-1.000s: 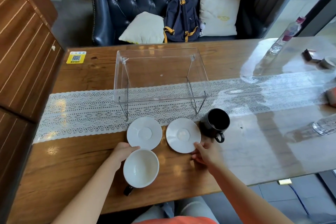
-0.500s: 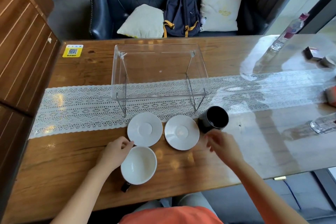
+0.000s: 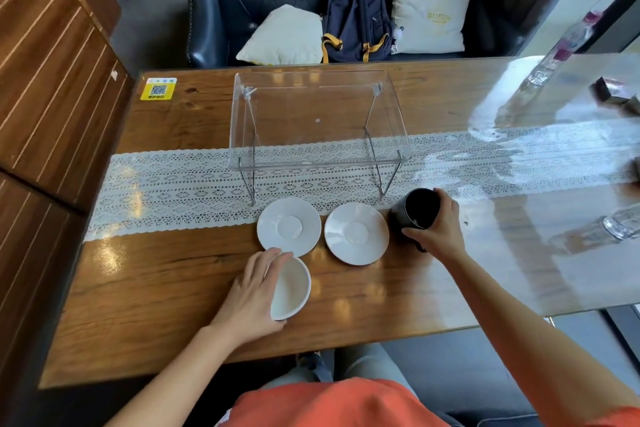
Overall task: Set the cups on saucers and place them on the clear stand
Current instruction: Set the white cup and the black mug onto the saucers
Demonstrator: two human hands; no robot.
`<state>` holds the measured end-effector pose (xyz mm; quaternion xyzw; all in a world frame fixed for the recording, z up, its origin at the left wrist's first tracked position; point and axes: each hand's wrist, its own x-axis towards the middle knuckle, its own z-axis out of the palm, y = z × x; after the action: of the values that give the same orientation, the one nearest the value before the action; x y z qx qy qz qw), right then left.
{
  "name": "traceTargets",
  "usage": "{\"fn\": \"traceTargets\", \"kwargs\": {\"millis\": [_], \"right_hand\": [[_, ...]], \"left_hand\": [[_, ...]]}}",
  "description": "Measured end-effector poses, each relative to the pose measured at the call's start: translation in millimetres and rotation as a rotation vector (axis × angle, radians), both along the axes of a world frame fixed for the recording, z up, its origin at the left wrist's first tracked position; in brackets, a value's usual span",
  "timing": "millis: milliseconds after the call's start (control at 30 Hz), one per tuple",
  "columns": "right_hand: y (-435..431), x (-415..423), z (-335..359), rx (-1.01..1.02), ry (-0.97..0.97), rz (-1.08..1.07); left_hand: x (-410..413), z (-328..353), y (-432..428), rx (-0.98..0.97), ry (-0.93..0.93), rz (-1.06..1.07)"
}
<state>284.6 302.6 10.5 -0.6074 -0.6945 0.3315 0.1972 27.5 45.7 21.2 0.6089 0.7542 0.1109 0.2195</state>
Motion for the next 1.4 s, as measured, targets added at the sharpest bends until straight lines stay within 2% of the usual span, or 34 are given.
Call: {"fn": "traceTargets", "kwargs": {"millis": [100, 200, 433, 533, 867, 1100, 1200, 1400], "right_hand": [[-12, 7, 5, 0.066, 0.06, -0.008], [-21, 5, 18, 0.139, 0.089, -0.052], [-47, -42, 32, 0.065, 0.12, 0.204], [-56, -62, 21, 0.109, 0.024, 0.255], [-58, -78, 1, 0.018, -0.049, 0.219], [-67, -86, 2, 0.061, -0.124, 0.078], [-71, -88, 3, 0.036, -0.115, 0.033], [-68, -78, 13, -0.045, -0.075, 0.097]], "left_hand": [[0, 3, 0, 0.121, -0.124, 0.12], [-6, 13, 14, 0.241, -0.129, 0.191], [-18, 13, 82, 0.149, -0.047, 0.366], [-21, 6, 94, 0.117, -0.017, 0.356], [-16, -4, 103, 0.084, 0.06, 0.329], [-12, -9, 104, 0.091, 0.136, 0.334], [-13, -9, 105, 0.083, 0.157, 0.332], [-13, -5, 107, -0.008, 0.168, 0.295]]}}
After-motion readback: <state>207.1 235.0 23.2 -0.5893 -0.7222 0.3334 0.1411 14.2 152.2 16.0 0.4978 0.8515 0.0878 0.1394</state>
